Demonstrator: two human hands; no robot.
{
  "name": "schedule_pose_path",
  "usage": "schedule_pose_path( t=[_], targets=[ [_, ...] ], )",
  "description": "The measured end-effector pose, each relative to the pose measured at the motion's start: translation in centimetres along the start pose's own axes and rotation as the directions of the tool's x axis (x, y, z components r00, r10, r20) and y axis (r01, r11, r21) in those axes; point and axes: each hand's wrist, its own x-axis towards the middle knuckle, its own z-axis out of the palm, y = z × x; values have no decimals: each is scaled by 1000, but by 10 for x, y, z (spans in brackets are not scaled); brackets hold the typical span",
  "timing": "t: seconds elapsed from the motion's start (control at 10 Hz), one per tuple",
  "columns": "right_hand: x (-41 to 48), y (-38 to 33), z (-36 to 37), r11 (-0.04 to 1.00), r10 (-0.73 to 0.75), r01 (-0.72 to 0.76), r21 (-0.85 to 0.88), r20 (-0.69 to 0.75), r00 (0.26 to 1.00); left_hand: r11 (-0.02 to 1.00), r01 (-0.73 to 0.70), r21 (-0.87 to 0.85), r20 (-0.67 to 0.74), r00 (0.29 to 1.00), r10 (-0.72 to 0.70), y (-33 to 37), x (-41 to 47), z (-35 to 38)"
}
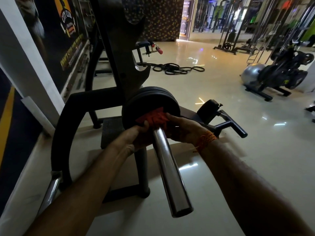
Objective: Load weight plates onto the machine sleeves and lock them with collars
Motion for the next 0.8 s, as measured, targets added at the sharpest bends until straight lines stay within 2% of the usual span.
schedule_pose_path(
  t=[0.2,0.3,0.4,0.5,0.6,0.7,0.8],
  targets=[
    [-23,-3,12,999,-33,33,-32,-4,999,993,11,115,-22,1000,-9,0,-7,3],
    [-32,-1,13,987,-91,82,-136,-60,994,978,9,207,-103,995,13,0,-22,11],
    [-45,7,12,949,-198,171,-263,-76,977,965,-37,260,-211,973,94,-5,-43,28],
    [-51,21,4,888,-326,281,-363,-65,943,941,-145,305,-284,929,235,-17,-69,45],
    [-61,40,-13,786,-463,405,-468,-11,886,867,-176,465,-356,860,366,-37,-102,54],
    [-89,64,-30,754,-495,462,-467,58,867,833,-177,524,-429,790,437,-62,-148,67],
    [-101,86,-46,668,-582,577,-471,152,799,832,-207,515,-512,704,492,-85,-194,94]
  ],
)
